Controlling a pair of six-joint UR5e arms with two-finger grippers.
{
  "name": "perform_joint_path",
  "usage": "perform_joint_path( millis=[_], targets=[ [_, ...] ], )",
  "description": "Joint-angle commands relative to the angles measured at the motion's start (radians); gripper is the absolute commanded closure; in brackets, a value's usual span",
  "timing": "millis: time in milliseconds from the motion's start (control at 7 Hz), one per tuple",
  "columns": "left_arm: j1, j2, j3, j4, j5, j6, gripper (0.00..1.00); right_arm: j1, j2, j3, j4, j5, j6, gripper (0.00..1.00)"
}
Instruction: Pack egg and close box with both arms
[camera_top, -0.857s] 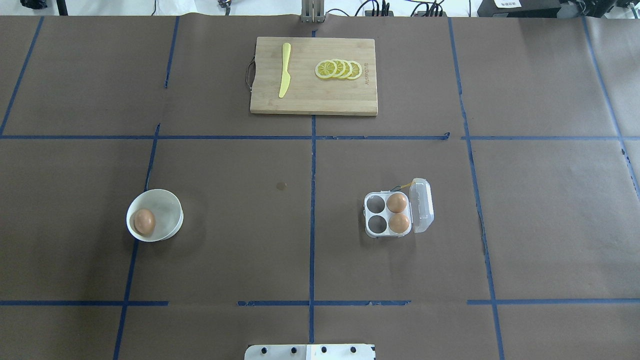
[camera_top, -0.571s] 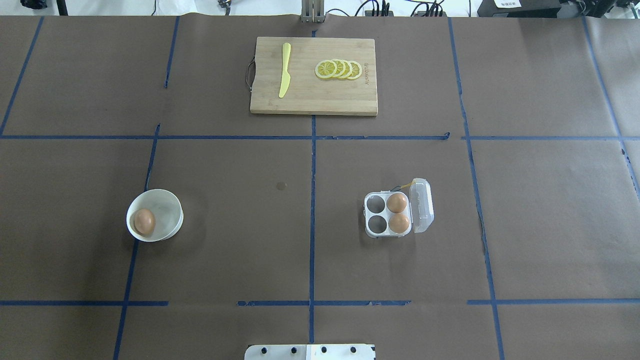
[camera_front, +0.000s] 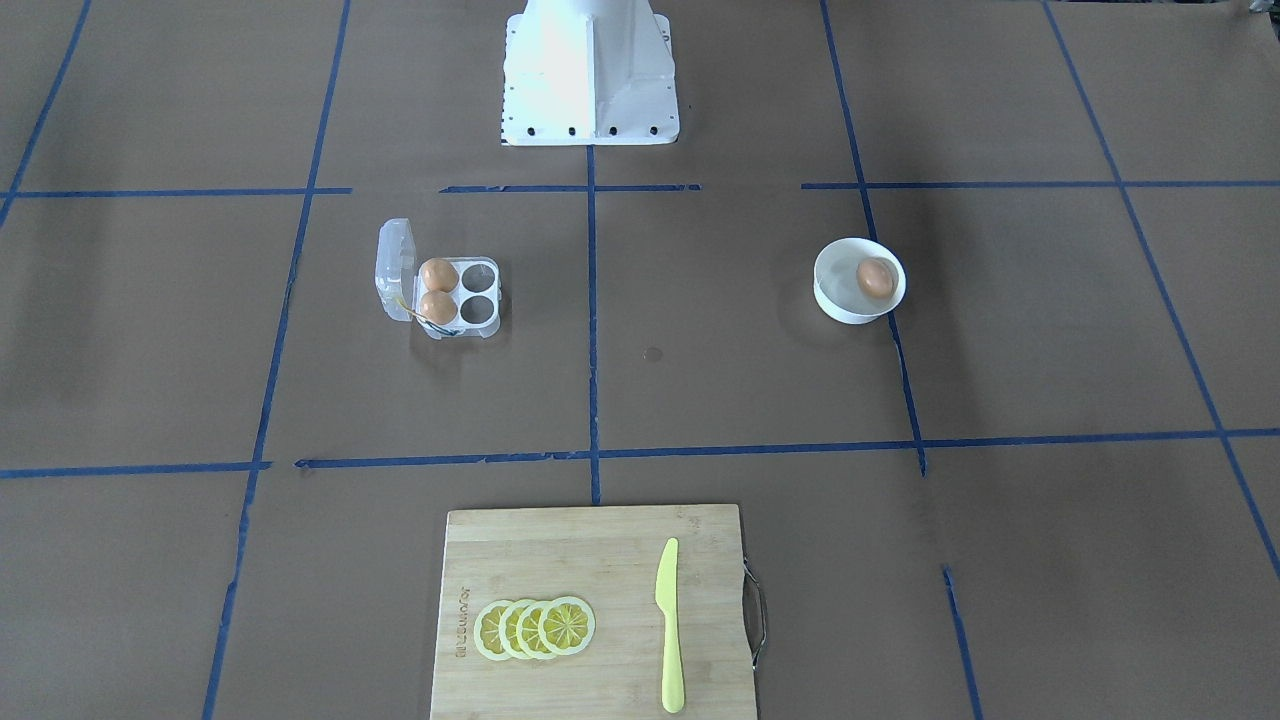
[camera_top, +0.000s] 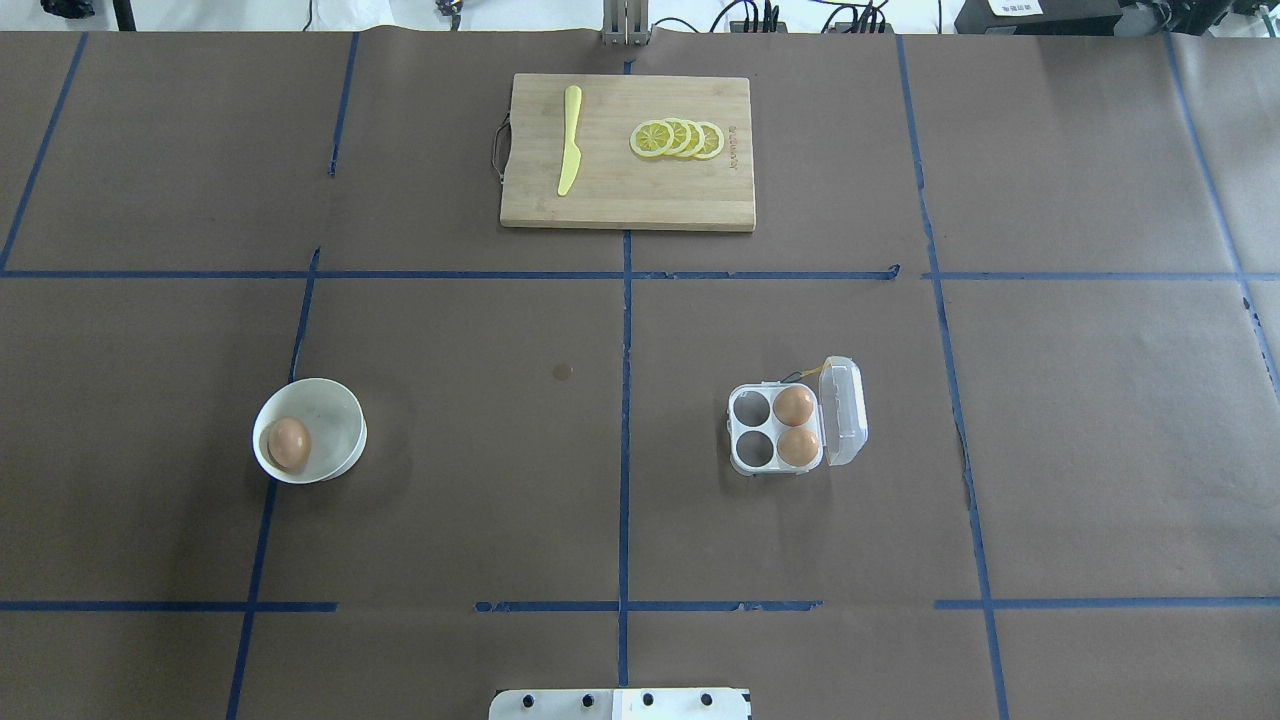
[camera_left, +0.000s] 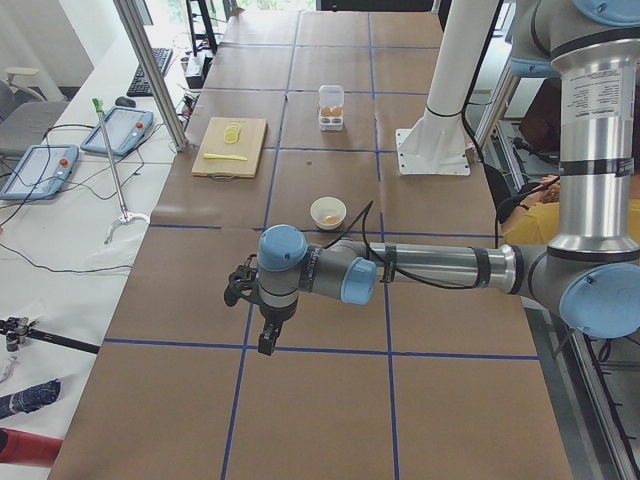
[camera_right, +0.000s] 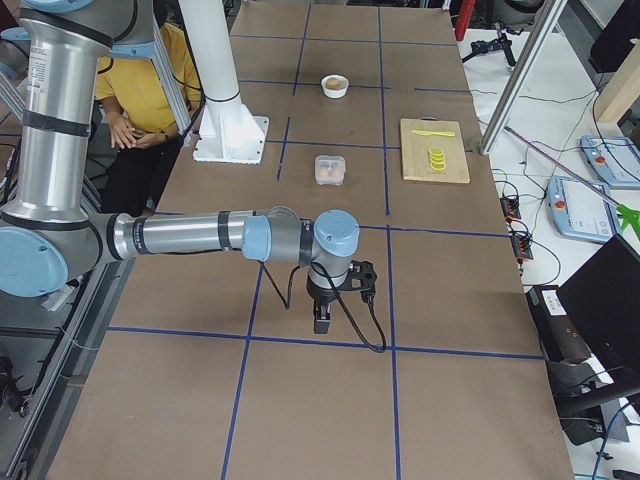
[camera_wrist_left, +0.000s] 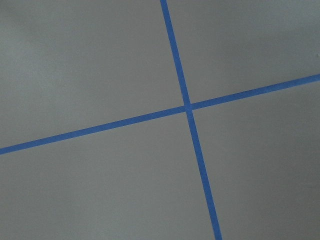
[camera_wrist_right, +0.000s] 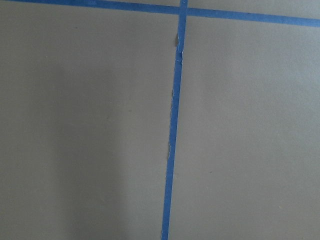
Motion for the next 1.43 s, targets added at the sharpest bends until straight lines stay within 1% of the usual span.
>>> perform_joint_path(
  millis=[0, 143, 286, 429, 571, 714, 857, 1000, 1143, 1286],
  targets=[
    [0.000, -0.006, 0.006, -0.049, -0.006, 0.004, 0.00, 0.001, 0.000, 0.008, 0.000, 0.015, 0.000, 0.00],
    [-0.001, 0.006, 0.014, -0.123, -0.005, 0.005, 0.00, 0.002, -0.002, 0.015, 0.000, 0.015, -0.001, 0.00],
    [-0.001, 0.006, 0.032, -0.157, -0.005, 0.005, 0.00, 0.002, -0.002, 0.017, 0.000, 0.017, -0.001, 0.00],
    [0.000, -0.015, 0.023, -0.168, 0.009, -0.011, 0.00, 0.002, -0.002, 0.021, 0.000, 0.017, -0.003, 0.00],
    [0.000, -0.039, 0.014, -0.188, 0.007, -0.014, 0.00, 0.002, 0.000, 0.050, 0.001, 0.018, -0.001, 0.00],
    [0.000, -0.040, 0.016, -0.248, 0.010, -0.011, 0.00, 0.000, 0.000, 0.070, 0.009, 0.018, -0.003, 0.00],
    [0.002, -0.049, 0.016, -0.360, 0.009, -0.011, 0.00, 0.000, 0.000, 0.067, 0.144, 0.014, -0.005, 0.00],
    [0.002, -0.052, 0.017, -0.501, 0.006, -0.015, 0.00, 0.000, 0.000, 0.057, 0.277, 0.001, 0.008, 0.00],
    [0.004, -0.057, 0.010, -0.554, -0.006, -0.012, 0.00, 0.000, 0.003, 0.058, 0.294, 0.006, 0.012, 0.00],
    [0.007, -0.073, 0.017, -0.566, -0.046, -0.061, 0.00, 0.000, 0.018, 0.058, 0.294, 0.007, 0.031, 0.00]
  ],
)
